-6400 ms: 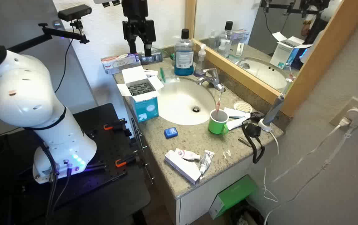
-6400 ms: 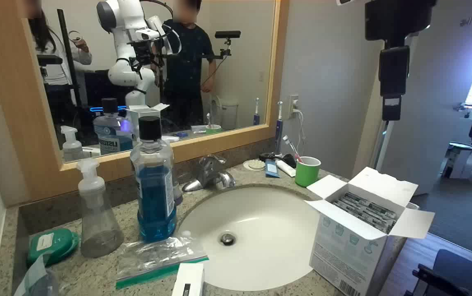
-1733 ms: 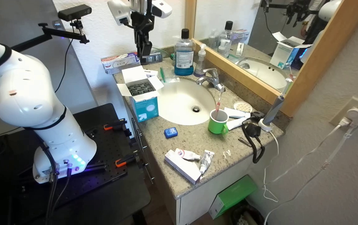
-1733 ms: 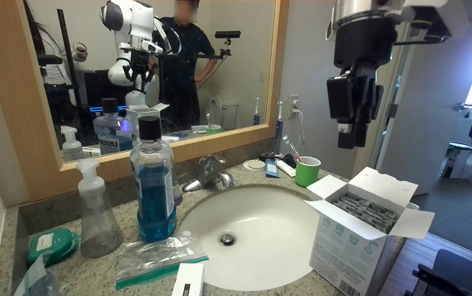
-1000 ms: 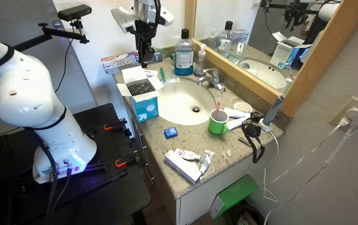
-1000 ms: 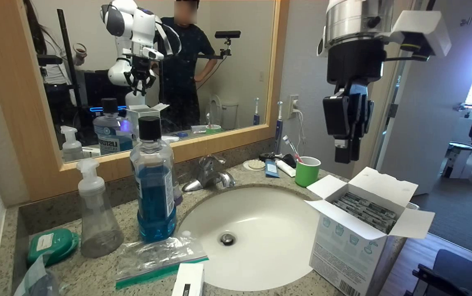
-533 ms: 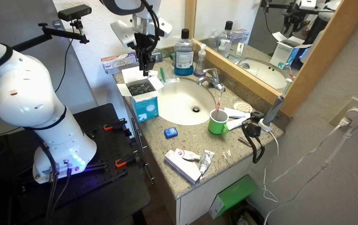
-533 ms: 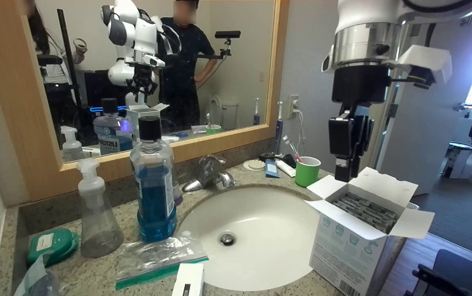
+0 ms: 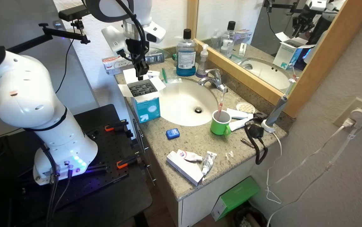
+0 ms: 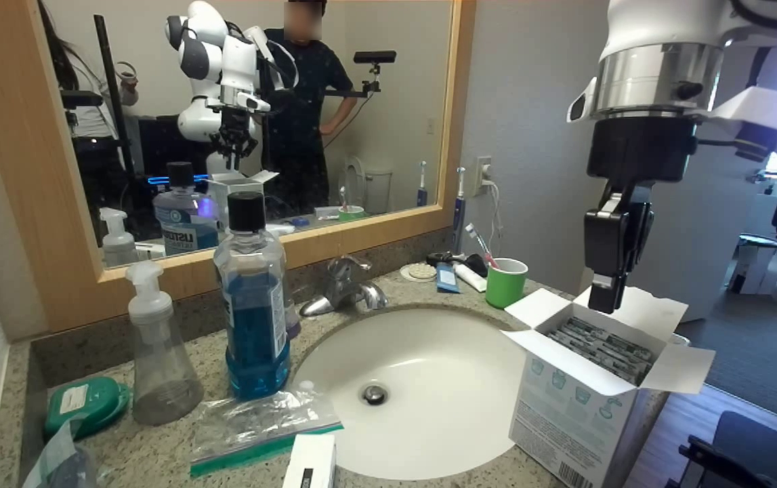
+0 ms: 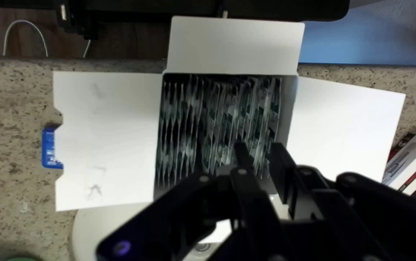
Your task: Remove two things from the box and put them on the left of the sink
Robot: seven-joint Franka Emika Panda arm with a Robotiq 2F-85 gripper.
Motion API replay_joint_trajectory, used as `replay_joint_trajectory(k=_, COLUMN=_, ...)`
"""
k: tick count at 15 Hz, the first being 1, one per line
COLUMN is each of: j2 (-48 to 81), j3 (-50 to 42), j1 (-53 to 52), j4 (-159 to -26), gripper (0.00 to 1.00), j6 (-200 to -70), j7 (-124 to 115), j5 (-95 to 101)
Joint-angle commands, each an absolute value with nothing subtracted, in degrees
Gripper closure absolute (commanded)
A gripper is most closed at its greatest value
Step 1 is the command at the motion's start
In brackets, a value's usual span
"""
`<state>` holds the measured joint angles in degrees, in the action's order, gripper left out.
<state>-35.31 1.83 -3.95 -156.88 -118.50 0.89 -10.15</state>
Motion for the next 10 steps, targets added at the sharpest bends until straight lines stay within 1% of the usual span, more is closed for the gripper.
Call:
replay_joint_trajectory(k=1, j2=-36.9, j3=2.6, j1=-5.4, j4=-156.8, gripper=0.69, j6=-118.7, j7=1.1, j5=-10.0)
replay_joint_trajectory(k=2, j2=-36.6, j3=2.8, j1=-5.8, j4=-156.5, gripper=0.77, j6=-118.7, j7=1.3, j5=-10.0)
replay_joint_trajectory(k=3, j2=-36.1, j3=3.0, j1=-6.3, j4=-156.1, gripper=0.72, j6=-118.7, j7=1.4, j5=-10.0)
replay_joint_trajectory(k=4, j2=-35.5, j3=3.0, j1=-6.7, j4=-155.8, gripper=0.85, j6=-118.9, j7=1.5, j5=-10.2)
replay_joint_trajectory(k=5, j2=-34.9, j3=2.9, j1=-7.1, j4=-155.6, gripper=0.67, j6=-119.0, j7=1.8, j5=-10.3)
replay_joint_trajectory(k=6, j2=-34.4, j3=2.7, j1=-7.3, j4=-155.5, gripper=0.65, j6=-119.2, j7=1.9, j5=-10.5)
replay_joint_trajectory(k=7, j2=-33.8, j3=2.4, j1=-7.4, j4=-155.5, gripper=0.69, j6=-119.3, j7=2.3, j5=-10.5)
replay_joint_trajectory(k=8, j2=-33.3, j3=2.1, j1=-7.3, j4=-155.5, gripper=0.66, j6=-119.5, j7=2.4, j5=-10.5)
replay_joint_trajectory(k=9, j2=-32.7, j3=1.9, j1=-7.1, j4=-155.5, gripper=0.67, j6=-119.6, j7=2.4, j5=-10.4)
replay_joint_trajectory(k=10, j2=-32.0, j3=1.6, j1=-6.8, j4=-155.4, gripper=0.66, j6=-119.8, j7=2.6, j5=-10.2)
